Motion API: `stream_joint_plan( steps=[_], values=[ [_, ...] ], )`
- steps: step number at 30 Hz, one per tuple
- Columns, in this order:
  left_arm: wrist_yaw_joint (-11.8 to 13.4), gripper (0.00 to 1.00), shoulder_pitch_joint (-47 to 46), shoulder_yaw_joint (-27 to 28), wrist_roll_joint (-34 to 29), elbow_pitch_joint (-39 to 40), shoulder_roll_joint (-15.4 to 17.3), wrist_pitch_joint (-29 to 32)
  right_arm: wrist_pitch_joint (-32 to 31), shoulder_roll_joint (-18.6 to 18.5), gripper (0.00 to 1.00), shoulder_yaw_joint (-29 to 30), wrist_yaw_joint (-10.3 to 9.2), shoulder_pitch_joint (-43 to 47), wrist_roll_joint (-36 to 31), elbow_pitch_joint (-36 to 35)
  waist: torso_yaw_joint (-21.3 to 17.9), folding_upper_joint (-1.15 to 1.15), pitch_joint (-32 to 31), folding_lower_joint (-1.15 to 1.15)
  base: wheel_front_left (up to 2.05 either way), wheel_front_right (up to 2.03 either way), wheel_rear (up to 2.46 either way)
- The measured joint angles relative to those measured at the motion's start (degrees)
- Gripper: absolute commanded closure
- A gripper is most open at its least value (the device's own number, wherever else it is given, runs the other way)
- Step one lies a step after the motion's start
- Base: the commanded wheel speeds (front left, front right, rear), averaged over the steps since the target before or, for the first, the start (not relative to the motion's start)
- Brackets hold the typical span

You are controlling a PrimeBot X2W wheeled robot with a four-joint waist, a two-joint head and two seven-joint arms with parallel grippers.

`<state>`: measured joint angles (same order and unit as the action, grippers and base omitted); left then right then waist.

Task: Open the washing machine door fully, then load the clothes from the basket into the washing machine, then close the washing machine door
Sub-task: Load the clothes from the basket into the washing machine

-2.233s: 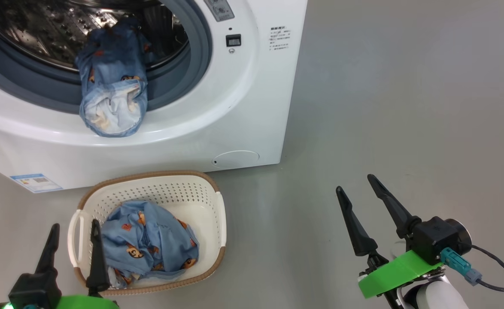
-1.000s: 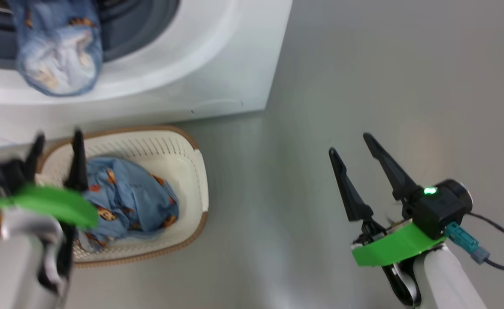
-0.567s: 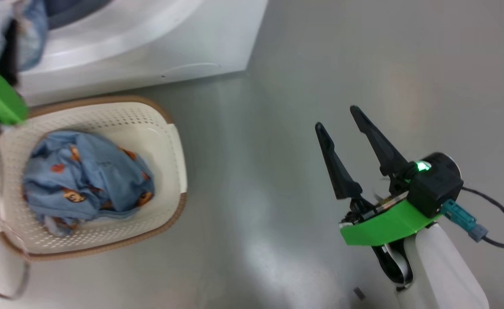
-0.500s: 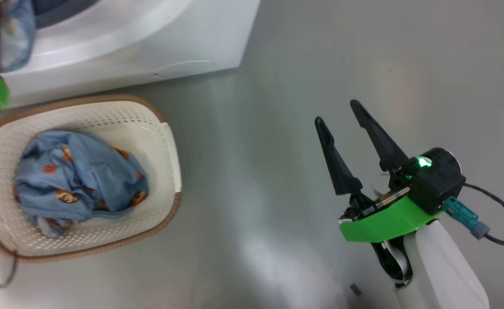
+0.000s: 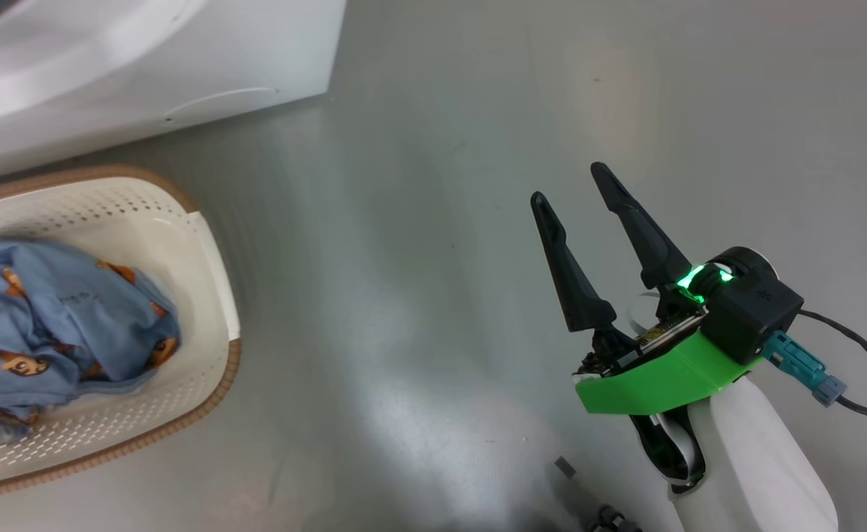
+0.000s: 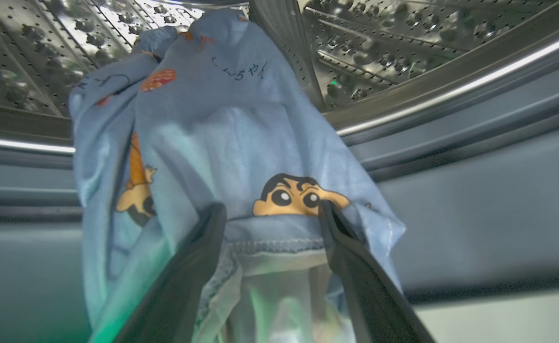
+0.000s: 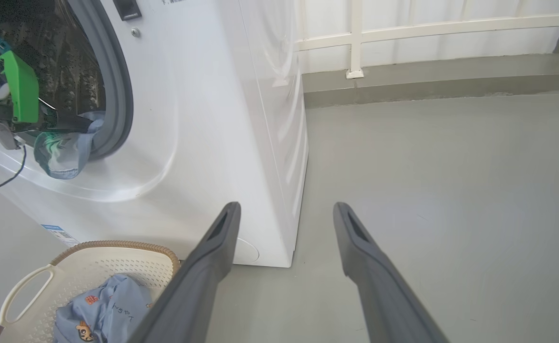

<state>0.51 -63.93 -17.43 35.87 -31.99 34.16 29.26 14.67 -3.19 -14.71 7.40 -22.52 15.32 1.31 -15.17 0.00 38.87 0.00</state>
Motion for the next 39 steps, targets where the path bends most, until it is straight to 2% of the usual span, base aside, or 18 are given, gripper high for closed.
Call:
stream_joint_plan(
  steps=[4,5,6,7,12,19,30,34,39],
  values=[
    [1.1,0.00,-1.2,-0.4,-0.5,-0.6,0.4,1.9,0.0,0.0,0.00,-0.1,0.00,0.0,0.0,-0.2,-1.0,0.00,0.6,0.00,0.00,0.00,0.00],
    [1.4,0.25,-1.3,-0.6,-0.6,-0.6,0.5,2.3,0.0,0.0,0.00,-0.2,0.00,0.0,0.0,-0.2,-1.1,0.00,0.6,0.00,0.00,0.00,0.00],
    [1.4,0.58,-1.3,-0.7,-0.7,-0.7,0.5,2.6,0.0,0.0,0.00,-0.2,0.00,0.0,0.2,-0.2,-1.1,0.00,0.7,0.00,0.00,0.00,0.00],
    [1.4,1.00,-1.4,-1.0,-0.7,-0.8,0.5,3.7,0.0,0.0,0.00,-0.3,0.00,0.0,0.9,-0.2,-1.1,0.00,0.7,0.00,0.00,0.00,0.00],
    [1.5,1.00,-2.1,-1.2,-0.9,-0.2,0.7,3.1,0.0,0.0,0.00,-0.3,0.00,0.0,1.1,-0.3,-0.7,0.00,0.7,0.00,0.00,0.00,0.00],
    [2.6,1.00,-4.4,-1.0,-1.8,0.3,0.8,-1.1,0.0,0.0,0.00,-0.3,0.00,0.0,1.1,-0.6,0.1,0.00,1.2,0.00,0.00,0.00,0.00],
    [5.4,1.00,-13.4,0.0,-8.5,-0.3,3.4,-14.1,0.0,0.0,0.00,-1.6,0.00,-0.5,2.2,-1.1,-1.7,0.00,3.9,0.00,0.00,0.00,0.00],
    [6.0,1.00,-17.8,0.3,-10.7,-1.9,4.5,-20.2,0.0,0.0,0.00,-2.5,0.00,-1.6,2.7,-1.7,-3.0,0.00,5.1,0.00,0.00,0.00,0.00],
    [6.4,1.00,-22.7,1.1,-12.0,-5.6,4.5,-26.2,0.1,0.1,0.00,-3.4,0.00,-2.2,3.4,-1.9,-4.6,0.00,6.9,0.00,0.00,0.00,0.00]
  ],
)
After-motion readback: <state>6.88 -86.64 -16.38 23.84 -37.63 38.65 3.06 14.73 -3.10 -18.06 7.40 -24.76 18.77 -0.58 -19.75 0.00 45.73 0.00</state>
